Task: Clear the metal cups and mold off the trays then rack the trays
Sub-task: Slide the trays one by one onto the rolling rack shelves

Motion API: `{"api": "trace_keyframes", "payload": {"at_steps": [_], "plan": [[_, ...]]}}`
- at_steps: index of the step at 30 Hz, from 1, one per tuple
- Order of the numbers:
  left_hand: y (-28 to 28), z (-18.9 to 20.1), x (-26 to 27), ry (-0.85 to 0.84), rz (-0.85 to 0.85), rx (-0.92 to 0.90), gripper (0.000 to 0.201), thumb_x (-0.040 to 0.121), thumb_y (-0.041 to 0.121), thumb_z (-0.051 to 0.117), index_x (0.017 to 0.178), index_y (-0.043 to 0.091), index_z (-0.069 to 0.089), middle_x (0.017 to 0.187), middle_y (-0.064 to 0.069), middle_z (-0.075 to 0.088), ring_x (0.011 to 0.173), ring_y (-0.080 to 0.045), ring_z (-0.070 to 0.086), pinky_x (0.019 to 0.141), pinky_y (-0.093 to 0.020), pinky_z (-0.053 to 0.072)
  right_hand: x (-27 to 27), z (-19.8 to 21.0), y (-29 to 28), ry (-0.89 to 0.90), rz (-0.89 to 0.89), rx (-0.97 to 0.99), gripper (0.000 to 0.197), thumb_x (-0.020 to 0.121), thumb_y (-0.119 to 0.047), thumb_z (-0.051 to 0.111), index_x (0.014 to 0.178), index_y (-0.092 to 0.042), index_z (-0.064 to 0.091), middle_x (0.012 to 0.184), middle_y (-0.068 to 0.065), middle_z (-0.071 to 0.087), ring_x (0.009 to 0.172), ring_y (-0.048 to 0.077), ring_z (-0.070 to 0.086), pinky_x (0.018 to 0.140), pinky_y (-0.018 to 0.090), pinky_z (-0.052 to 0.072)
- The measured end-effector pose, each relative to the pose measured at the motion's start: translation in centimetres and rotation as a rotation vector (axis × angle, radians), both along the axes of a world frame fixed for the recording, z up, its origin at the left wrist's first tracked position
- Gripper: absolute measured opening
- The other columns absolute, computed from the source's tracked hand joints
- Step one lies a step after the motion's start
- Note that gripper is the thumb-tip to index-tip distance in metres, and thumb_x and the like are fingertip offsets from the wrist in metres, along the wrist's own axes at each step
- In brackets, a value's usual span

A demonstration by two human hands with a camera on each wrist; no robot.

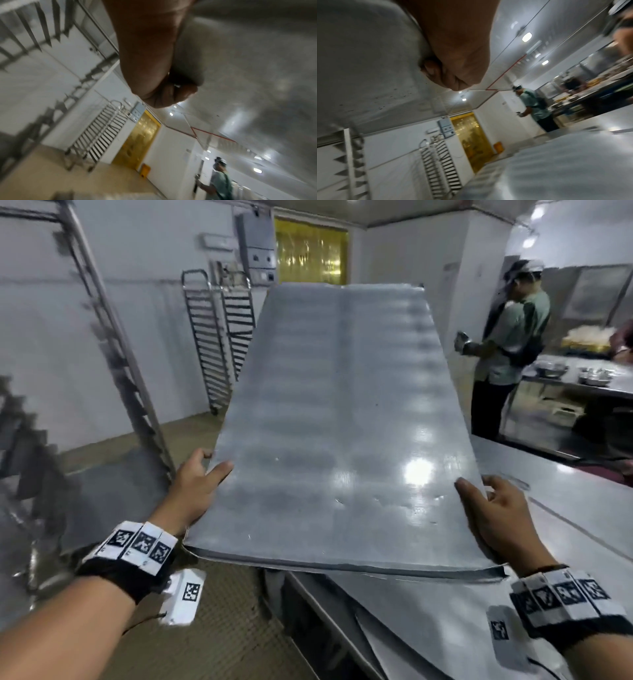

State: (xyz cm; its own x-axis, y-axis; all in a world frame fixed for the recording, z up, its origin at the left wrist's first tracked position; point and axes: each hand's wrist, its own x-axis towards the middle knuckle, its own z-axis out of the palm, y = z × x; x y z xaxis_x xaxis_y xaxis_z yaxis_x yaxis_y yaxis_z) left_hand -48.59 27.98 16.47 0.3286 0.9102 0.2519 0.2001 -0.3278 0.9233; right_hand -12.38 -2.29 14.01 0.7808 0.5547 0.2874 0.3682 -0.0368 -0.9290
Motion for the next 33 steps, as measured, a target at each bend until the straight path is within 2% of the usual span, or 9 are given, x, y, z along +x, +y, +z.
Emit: {"api": "trace_keyframes", "payload": {"at_steps": [5,9,13,15,18,20,22,29,33], "plan": [[4.2,2.0,-9.4,-0.053,0.197,0.013,0.014,0.094,0.020,0.069,0.099,0.016,0.057,0.092,0.000,0.070,0.079,-0.016,0.065,0.075,-0.038,0.052,-4.8,2.3,12.3,-0.023,0.211,0.034,0.019,0.088,-0.036,0.074,0.087,-0.018,0.067,0.079,-0.001,0.075,0.063,0.001,0.067,0.064,0.025,0.053],[6.1,3.2,-16.6,-0.033,0.348,0.025,0.030,0.087,0.035,0.076,0.104,0.016,0.059,0.098,-0.007,0.072,0.089,-0.028,0.069,0.080,-0.043,0.055,-8.7,4.1,20.3,-0.014,0.386,0.018,0.028,0.084,-0.039,0.078,0.090,-0.013,0.070,0.072,0.004,0.075,0.053,0.007,0.061,0.050,0.024,0.048],[5.7,3.7,-21.7,-0.034,0.488,-0.003,0.033,0.095,0.028,0.069,0.119,0.008,0.060,0.109,-0.009,0.072,0.090,-0.022,0.069,0.073,-0.033,0.056,-12.5,5.5,26.6,0.066,0.586,0.025,0.040,0.085,-0.026,0.078,0.093,0.010,0.063,0.061,0.012,0.063,0.046,0.011,0.049,0.043,0.019,0.037],[4.9,3.9,-23.6,-0.068,0.543,-0.021,0.035,0.094,0.023,0.070,0.121,0.003,0.061,0.111,-0.011,0.072,0.086,-0.019,0.069,0.067,-0.026,0.054,-14.1,6.0,29.0,0.039,0.650,0.019,0.042,0.087,-0.024,0.076,0.089,0.015,0.060,0.053,0.007,0.055,0.040,0.009,0.042,0.039,0.016,0.032],[3.3,3.8,-26.3,-0.064,0.633,-0.059,0.041,0.089,0.026,0.076,0.120,0.003,0.062,0.105,-0.006,0.074,0.082,-0.017,0.070,0.063,-0.025,0.053,-16.1,5.4,32.7,0.095,0.751,-0.063,0.045,0.080,-0.035,0.082,0.090,0.006,0.068,0.057,0.004,0.065,0.046,0.009,0.052,0.045,0.019,0.038],[2.4,3.6,-28.0,-0.039,0.689,-0.076,0.048,0.086,0.028,0.079,0.124,0.003,0.060,0.108,-0.008,0.073,0.084,-0.018,0.070,0.063,-0.026,0.053,-17.4,5.0,34.5,0.105,0.835,-0.100,0.059,0.068,-0.052,0.086,0.089,0.001,0.071,0.072,0.017,0.073,0.058,0.021,0.061,0.056,0.034,0.048],[1.5,3.2,-29.4,0.011,0.742,-0.087,0.052,0.085,0.029,0.080,0.124,0.002,0.060,0.109,-0.011,0.072,0.083,-0.018,0.070,0.063,-0.027,0.052,-19.0,5.0,35.6,0.076,0.878,-0.159,0.058,0.068,-0.056,0.087,0.084,-0.002,0.072,0.076,0.018,0.074,0.064,0.029,0.065,0.062,0.045,0.051],[0.2,0.2,-33.2,0.088,0.819,-0.153,0.037,0.080,0.029,0.084,0.100,0.000,0.071,0.093,-0.014,0.077,0.080,-0.029,0.075,0.074,-0.039,0.060,-22.7,3.3,37.4,0.056,0.959,-0.264,0.044,0.073,-0.040,0.087,0.068,-0.001,0.066,0.059,0.008,0.064,0.056,0.021,0.057,0.054,0.034,0.043],[1.7,-1.8,-34.4,0.115,0.820,-0.193,0.035,0.081,0.031,0.084,0.097,0.001,0.074,0.087,-0.010,0.079,0.073,-0.024,0.076,0.061,-0.029,0.057,-23.9,2.7,39.3,0.058,0.978,-0.272,0.033,0.077,-0.028,0.085,0.065,-0.005,0.066,0.053,0.000,0.067,0.045,0.012,0.061,0.044,0.022,0.046]]}}
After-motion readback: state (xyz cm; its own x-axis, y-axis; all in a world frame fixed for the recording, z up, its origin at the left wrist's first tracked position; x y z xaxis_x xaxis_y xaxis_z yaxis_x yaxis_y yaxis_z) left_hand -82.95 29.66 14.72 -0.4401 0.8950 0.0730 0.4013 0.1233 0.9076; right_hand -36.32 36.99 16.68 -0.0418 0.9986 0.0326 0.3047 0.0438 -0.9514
